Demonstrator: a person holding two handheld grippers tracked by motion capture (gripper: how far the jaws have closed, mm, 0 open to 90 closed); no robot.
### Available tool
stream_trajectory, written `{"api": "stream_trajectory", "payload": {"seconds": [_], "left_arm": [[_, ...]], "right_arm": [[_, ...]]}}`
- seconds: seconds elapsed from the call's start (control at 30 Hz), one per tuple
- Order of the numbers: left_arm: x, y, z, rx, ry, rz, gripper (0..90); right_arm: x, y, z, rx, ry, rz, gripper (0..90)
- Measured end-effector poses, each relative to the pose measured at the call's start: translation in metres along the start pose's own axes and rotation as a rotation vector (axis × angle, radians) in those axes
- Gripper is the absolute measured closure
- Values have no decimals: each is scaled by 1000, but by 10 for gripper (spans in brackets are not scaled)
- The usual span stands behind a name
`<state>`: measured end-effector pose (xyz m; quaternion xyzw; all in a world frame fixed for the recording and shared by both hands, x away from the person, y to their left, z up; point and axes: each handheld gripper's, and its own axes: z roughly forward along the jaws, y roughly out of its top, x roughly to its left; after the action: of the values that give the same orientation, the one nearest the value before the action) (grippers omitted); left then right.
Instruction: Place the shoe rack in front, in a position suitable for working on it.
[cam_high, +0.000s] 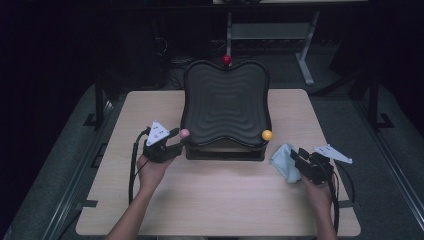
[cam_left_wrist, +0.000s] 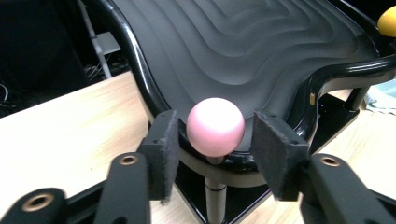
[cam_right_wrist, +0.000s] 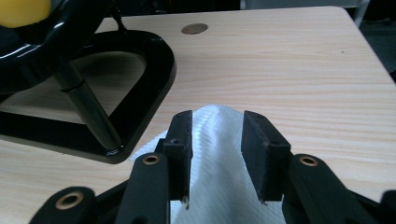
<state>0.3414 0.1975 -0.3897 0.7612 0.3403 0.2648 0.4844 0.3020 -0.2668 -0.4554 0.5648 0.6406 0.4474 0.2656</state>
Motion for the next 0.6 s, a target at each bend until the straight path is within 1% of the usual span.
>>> {"api": "stream_trajectory", "payload": {"seconds": [0.2,0.37,0.6], "left_arm": [[4,-4,-8,-5,2,-10,441],[9,-9,-14,2,6,-30,416],[12,-15,-20,7,13,-33,398]], "right_arm": [[4,2,0,10,20,-16,612],[4,3,-1,11,29,-12,591],[4,4,0,12,44,-9,563]]}}
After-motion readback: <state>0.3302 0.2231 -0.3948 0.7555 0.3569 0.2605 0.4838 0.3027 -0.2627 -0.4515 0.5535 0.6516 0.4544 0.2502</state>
